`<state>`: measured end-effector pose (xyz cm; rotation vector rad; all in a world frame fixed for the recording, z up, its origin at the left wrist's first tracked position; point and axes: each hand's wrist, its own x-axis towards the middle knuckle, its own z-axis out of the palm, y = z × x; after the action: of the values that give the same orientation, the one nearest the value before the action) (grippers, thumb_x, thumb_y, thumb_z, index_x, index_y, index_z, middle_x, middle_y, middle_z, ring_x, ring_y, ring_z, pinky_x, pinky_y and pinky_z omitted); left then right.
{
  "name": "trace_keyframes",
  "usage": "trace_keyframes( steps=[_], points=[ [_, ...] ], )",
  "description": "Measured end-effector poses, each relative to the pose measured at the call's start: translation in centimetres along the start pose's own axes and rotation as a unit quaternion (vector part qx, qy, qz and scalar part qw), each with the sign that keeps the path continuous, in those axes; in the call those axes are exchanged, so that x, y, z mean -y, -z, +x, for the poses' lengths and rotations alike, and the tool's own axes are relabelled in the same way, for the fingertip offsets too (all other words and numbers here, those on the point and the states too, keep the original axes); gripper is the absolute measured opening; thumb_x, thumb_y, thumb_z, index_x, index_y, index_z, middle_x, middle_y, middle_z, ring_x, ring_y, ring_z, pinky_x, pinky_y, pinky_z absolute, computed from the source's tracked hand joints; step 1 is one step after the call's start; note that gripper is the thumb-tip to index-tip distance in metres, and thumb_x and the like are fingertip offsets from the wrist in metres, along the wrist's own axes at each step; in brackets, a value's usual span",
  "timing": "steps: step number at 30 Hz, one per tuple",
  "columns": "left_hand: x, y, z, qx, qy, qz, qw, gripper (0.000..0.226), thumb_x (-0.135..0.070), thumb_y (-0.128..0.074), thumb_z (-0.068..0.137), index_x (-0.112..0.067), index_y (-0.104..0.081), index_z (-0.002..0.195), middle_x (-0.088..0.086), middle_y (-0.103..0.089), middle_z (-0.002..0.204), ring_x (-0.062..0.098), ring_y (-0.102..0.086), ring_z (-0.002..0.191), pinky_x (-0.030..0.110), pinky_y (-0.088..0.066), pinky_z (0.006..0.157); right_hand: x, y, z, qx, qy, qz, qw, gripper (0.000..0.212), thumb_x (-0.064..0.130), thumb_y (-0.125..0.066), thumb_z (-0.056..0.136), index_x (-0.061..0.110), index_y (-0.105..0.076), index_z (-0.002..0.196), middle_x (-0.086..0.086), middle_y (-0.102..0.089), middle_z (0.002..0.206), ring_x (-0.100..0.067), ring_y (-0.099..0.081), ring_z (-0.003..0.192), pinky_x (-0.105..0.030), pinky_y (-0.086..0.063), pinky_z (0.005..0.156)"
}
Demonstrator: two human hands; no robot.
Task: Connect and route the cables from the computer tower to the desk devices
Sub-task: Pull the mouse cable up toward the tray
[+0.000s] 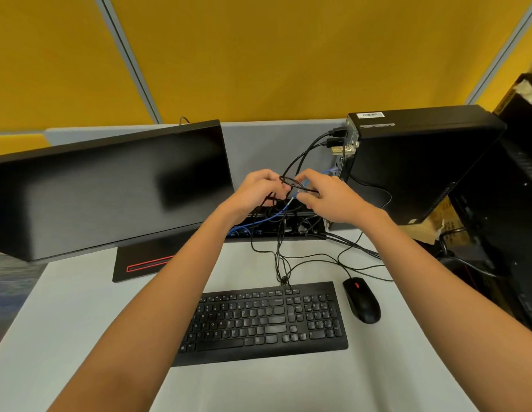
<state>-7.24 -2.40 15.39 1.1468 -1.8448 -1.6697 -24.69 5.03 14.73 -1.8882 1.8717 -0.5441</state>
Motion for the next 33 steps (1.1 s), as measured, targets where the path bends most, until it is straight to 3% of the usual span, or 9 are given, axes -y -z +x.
trace_keyframes(
  steps=[4, 7, 12, 15, 22, 25, 28, 30, 33],
  points=[
    [-1.1, 0.2, -0.1, -0.034, -0.031, -0.044, 0.998, 0.024, -0.030, -0.065, 0.089, -0.008, -0.059, 0.082, 0.008, -0.068, 0.080, 0.015, -0.065, 0.074, 0.031, -0.053, 0.081, 1.5, 1.1, -0.2, -0.004, 0.005, 0.126, 0.992, 0.028, 0.035, -0.060, 0.092, 0.019, -0.049, 0.112, 0.006, -0.058, 0.100, -0.015, -0.059, 0.084, -0.030, -0.047, 0.071],
    [-2.5, 0.6, -0.6, -0.025, -0.090, -0.033, 0.995, 0.026, -0.025, -0.071, 0.086, -0.013, -0.054, 0.070, 0.000, -0.057, 0.061, 0.010, -0.052, 0.058, 0.021, -0.047, 0.065, 2.5, 2.1, -0.1, -0.015, -0.002, 0.189, 0.982, 0.021, 0.026, -0.065, 0.089, 0.016, -0.049, 0.098, 0.001, -0.056, 0.095, -0.017, -0.049, 0.069, -0.031, -0.041, 0.064],
    [-4.0, 1.9, -1.1, -0.061, -0.169, 0.089, 0.980, 0.012, -0.004, -0.068, 0.081, -0.012, -0.060, 0.079, 0.004, -0.060, 0.073, 0.014, -0.059, 0.065, 0.027, -0.050, 0.068, 3.0, 3.5, 0.1, -0.045, -0.017, 0.203, 0.978, 0.021, 0.018, -0.066, 0.085, 0.017, -0.051, 0.072, -0.007, -0.068, 0.089, -0.011, -0.059, 0.074, -0.036, -0.048, 0.075],
    [-3.1, 1.3, -1.1, -0.112, -0.213, 0.207, 0.948, 0.006, -0.010, -0.061, 0.079, -0.013, -0.062, 0.076, 0.007, -0.061, 0.075, 0.012, -0.056, 0.065, 0.032, -0.048, 0.067, 3.1, 3.6, 0.1, -0.072, -0.033, 0.178, 0.981, 0.038, 0.030, -0.068, 0.087, 0.014, -0.045, 0.062, 0.002, -0.051, 0.052, -0.001, -0.042, 0.049, -0.014, -0.037, 0.055],
    [-0.7, 3.2, -1.0, -0.261, -0.142, 0.447, 0.844, 0.012, 0.002, -0.048, 0.085, -0.006, -0.057, 0.081, 0.010, -0.056, 0.093, 0.031, -0.054, 0.079, 0.042, -0.046, 0.066, 0.2, 6.0, -0.9, -0.403, -0.142, 0.061, 0.902, 0.045, 0.025, -0.059, 0.088, 0.011, -0.044, 0.048, 0.001, -0.039, 0.045, -0.022, -0.042, 0.054, -0.026, -0.032, 0.064],
    [1.5, 4.2, -1.6, -0.188, -0.079, 0.434, 0.878, 0.016, 0.006, -0.045, 0.083, 0.001, -0.059, 0.077, 0.018, -0.059, 0.085, 0.033, -0.056, 0.075, 0.046, -0.051, 0.069, -3.1, 7.3, -2.3, -0.418, -0.175, 0.043, 0.890, 0.033, 0.018, -0.057, 0.085, 0.001, -0.051, 0.058, -0.010, -0.048, 0.057, -0.030, -0.051, 0.065, -0.030, -0.036, 0.070],
    [2.8, 4.4, -1.9, -0.191, 0.007, 0.197, 0.962, 0.028, 0.014, -0.037, 0.076, 0.001, -0.058, 0.062, 0.017, -0.057, 0.067, 0.025, -0.053, 0.061, 0.038, -0.052, 0.062, -4.8, 6.4, -2.8, -0.305, -0.202, 0.019, 0.930, 0.025, 0.015, -0.062, 0.085, 0.001, -0.054, 0.066, -0.010, -0.055, 0.068, -0.025, -0.054, 0.067, -0.025, -0.036, 0.065],
    [3.2, 4.7, -1.8, -0.200, 0.050, 0.080, 0.975, 0.034, 0.015, -0.031, 0.073, -0.003, -0.052, 0.055, 0.012, -0.049, 0.060, 0.021, -0.046, 0.055, 0.029, -0.042, 0.050, -4.8, 5.3, -2.7, -0.245, -0.202, 0.025, 0.948, 0.026, 0.016, -0.067, 0.087, 0.005, -0.054, 0.067, -0.007, -0.056, 0.068, -0.016, -0.051, 0.062, -0.022, -0.035, 0.057],
    [2.5, 4.6, -2.0, -0.164, 0.036, 0.138, 0.976, 0.027, 0.006, -0.041, 0.080, -0.010, -0.056, 0.064, 0.004, -0.051, 0.063, 0.018, -0.049, 0.061, 0.022, -0.040, 0.051, -3.2, 3.8, -1.9, -0.225, -0.144, 0.048, 0.962, 0.028, 0.015, -0.068, 0.085, 0.009, -0.050, 0.066, -0.005, -0.054, 0.066, -0.008, -0.045, 0.056, -0.014, -0.035, 0.051]
  ],
)
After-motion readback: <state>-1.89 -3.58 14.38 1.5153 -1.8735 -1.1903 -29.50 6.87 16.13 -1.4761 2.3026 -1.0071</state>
